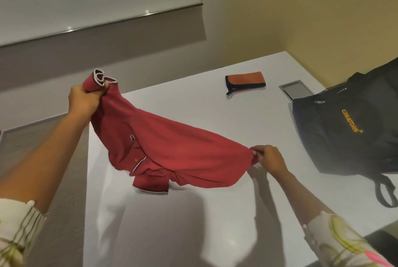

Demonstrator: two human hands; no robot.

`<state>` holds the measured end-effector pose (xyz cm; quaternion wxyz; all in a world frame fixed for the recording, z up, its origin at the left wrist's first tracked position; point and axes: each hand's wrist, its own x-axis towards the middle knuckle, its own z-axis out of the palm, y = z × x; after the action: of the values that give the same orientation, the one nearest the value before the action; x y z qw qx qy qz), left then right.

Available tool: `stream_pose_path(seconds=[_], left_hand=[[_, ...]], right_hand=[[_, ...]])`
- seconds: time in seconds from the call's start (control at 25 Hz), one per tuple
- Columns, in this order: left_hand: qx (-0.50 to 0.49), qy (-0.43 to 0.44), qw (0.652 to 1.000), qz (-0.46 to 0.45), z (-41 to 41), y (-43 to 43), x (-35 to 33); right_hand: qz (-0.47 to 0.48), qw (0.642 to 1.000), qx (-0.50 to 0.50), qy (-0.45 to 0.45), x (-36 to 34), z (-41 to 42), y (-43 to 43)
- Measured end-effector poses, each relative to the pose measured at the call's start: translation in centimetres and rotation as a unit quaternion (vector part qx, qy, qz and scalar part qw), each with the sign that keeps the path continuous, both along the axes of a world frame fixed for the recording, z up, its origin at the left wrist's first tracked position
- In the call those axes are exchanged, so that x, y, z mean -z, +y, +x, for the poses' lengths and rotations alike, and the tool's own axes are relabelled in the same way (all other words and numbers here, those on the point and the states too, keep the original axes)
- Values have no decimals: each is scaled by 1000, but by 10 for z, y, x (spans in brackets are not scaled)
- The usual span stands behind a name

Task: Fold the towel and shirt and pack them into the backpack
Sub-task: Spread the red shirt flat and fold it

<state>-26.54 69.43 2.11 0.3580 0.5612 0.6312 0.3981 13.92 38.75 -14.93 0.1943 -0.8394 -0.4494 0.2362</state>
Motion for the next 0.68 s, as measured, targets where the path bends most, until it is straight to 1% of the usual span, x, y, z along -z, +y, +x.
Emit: stream_pose_path(seconds=[0.12,0.2,0.24,0.32,0.36,0.4,0.48,0.56,0.6,0.64,0.68], left_hand=[[-26,-46,998,24,-16,5,-20],[-35,-50,997,38,-30,6,-31],[-41,-37,998,41,-38,6,-36],[-47,16,998,38,-53,2,-43],[-46,70,996,39,-60,-3,-47],[-46,144,988,41,-67,-9,-52],[-31,286,956,48,-80,-20,-70],[-15,371,927,46,-97,-21,-89],[-17,386,922,30,-106,-19,-100],[-12,374,927,9,-111,-19,-112],[1,325,945,-15,-114,-22,-124]], right_hand=[[93,990,61,86,-56,13,9],[141,978,105,112,-87,21,17],[159,973,122,117,-100,26,21],[181,967,142,105,-126,31,26],[189,967,147,83,-138,31,28],[197,969,141,53,-149,32,30],[207,969,134,-6,-181,31,33],[230,962,145,-1,-216,25,37],[240,958,157,8,-233,23,40],[253,952,169,25,-250,23,43],[266,946,177,51,-267,22,47]])
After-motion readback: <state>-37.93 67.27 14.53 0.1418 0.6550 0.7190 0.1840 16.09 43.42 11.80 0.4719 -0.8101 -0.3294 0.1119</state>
